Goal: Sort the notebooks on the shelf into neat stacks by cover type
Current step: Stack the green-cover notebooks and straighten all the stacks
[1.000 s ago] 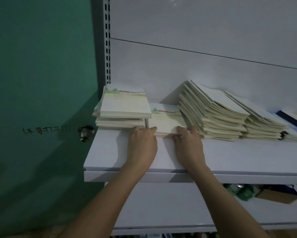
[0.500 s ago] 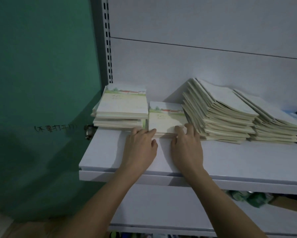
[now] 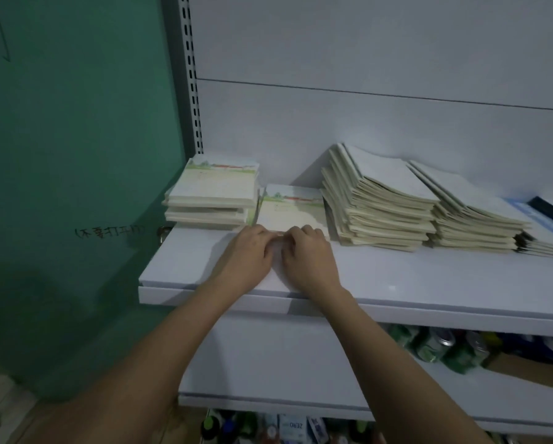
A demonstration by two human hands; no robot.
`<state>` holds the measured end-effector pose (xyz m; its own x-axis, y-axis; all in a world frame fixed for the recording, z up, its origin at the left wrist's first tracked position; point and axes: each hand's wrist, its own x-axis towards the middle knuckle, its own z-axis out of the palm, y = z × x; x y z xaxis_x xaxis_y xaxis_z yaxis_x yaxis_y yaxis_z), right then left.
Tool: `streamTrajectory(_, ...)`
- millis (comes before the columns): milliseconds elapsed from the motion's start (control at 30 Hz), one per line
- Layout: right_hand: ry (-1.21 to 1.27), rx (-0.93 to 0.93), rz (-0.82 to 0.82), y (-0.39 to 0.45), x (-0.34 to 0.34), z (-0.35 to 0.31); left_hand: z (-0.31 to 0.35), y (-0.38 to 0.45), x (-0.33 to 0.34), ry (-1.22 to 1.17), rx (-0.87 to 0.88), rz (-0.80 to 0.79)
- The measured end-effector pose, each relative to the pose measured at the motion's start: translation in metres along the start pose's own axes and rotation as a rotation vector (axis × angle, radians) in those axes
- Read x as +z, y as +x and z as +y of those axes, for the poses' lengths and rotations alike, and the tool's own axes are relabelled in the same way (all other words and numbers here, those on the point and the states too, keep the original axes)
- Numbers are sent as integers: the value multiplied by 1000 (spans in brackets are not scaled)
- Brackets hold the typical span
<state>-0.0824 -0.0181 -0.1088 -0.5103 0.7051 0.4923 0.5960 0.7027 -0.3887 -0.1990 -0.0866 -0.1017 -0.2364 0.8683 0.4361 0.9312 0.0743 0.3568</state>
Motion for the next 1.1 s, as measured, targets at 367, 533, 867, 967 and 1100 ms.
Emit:
streamTrajectory(367, 260, 71, -67, 6, -15, 5, 9, -15, -50, -12, -45, 71)
streamTrajectory(533, 326, 28, -46, 28, -40, -18, -17, -2, -105, 19, -189, 214)
streamTrajectory(867, -94, -222, -326, 88, -20, -114, -111, 29, -140, -299, -529, 127)
streamTrajectory(967, -217, -202, -476, 107, -2, -135, -134, 39, -141, -367, -499, 42)
streamTrajectory(1100, -262, -176, -525, 105, 4, -140, -157, 45, -136, -505, -445, -9)
